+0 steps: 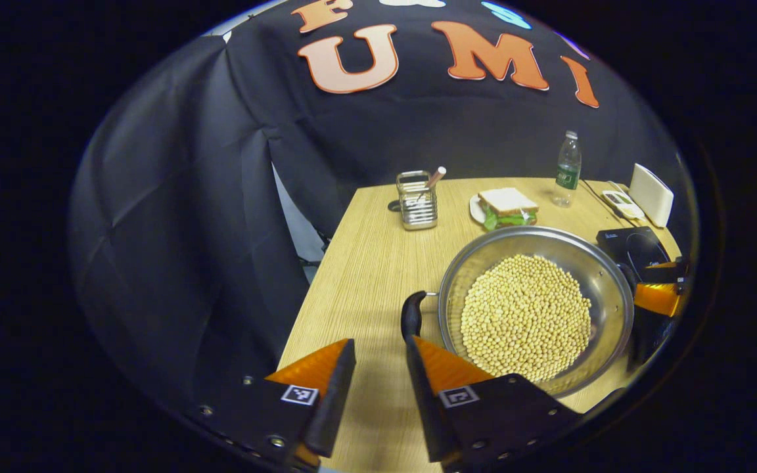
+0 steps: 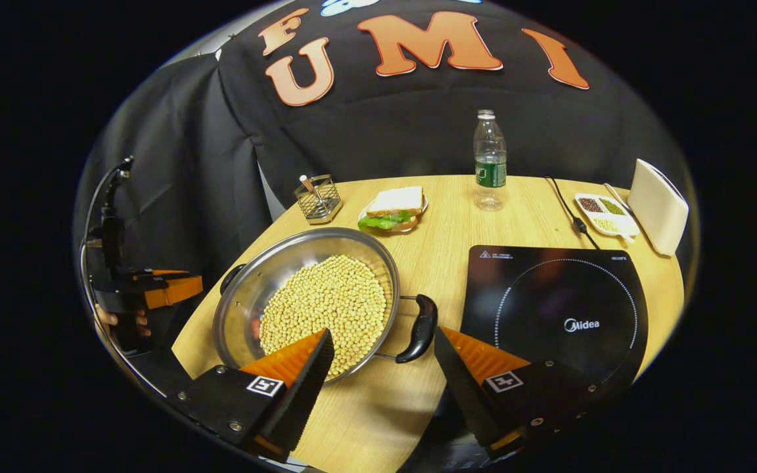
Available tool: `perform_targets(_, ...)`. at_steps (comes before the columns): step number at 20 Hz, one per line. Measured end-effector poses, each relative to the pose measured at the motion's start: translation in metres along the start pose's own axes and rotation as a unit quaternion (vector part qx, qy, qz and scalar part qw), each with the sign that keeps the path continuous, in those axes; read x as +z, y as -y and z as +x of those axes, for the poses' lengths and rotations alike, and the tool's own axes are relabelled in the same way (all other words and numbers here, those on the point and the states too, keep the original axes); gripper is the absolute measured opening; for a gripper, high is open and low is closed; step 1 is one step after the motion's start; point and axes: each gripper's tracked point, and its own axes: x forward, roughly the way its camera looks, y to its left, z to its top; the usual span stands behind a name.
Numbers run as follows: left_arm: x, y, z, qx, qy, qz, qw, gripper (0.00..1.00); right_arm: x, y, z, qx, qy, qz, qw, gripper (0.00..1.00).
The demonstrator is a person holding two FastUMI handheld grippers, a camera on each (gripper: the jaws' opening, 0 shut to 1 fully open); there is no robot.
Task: First push the handle of the pot to place it horizontally, then grasp the pot with both hands and set it on the induction cooktop.
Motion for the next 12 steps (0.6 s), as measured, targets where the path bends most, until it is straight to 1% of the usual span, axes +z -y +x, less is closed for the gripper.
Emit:
perform_targets(1,0.005,0.005,0.001,-0.019,0.007,-0.016,1.000,0.69,0.000,-0.001,0.002,-0.004,-0.001,-0.003,1.000,0.96)
perform_targets(3,0.017,0.025,0.008,-0.073,0.015,-0.065,0.995,0.76,0.003,0.002,0.004,-0.023,-0.001,-0.010,1.000,0.96)
perform_targets(5,0.019,0.037,0.016,-0.115,0.007,-0.092,0.989,0.76,0.005,0.004,0.009,-0.036,-0.002,-0.007,0.999,0.96)
perform_targets(6,0.015,0.040,0.025,-0.119,-0.004,-0.094,0.988,0.79,0.005,0.006,0.013,-0.041,-0.006,-0.007,0.999,0.96)
perform_targets(7,0.010,0.043,0.032,-0.120,-0.014,-0.098,0.988,0.87,0.004,0.009,0.018,-0.046,-0.009,-0.007,0.999,0.96)
perform_targets(8,0.008,0.048,0.040,-0.123,-0.023,-0.102,0.987,0.91,0.006,0.011,0.021,-0.050,-0.011,-0.005,0.999,0.96)
perform_targets(11,-0.001,0.052,0.060,-0.121,-0.036,-0.088,0.988,0.90,0.002,0.015,0.030,-0.057,-0.023,0.008,0.998,0.96)
perform_targets(12,-0.004,0.049,0.065,-0.110,-0.037,-0.073,0.991,0.90,0.000,0.015,0.032,-0.058,-0.027,0.011,0.998,0.96)
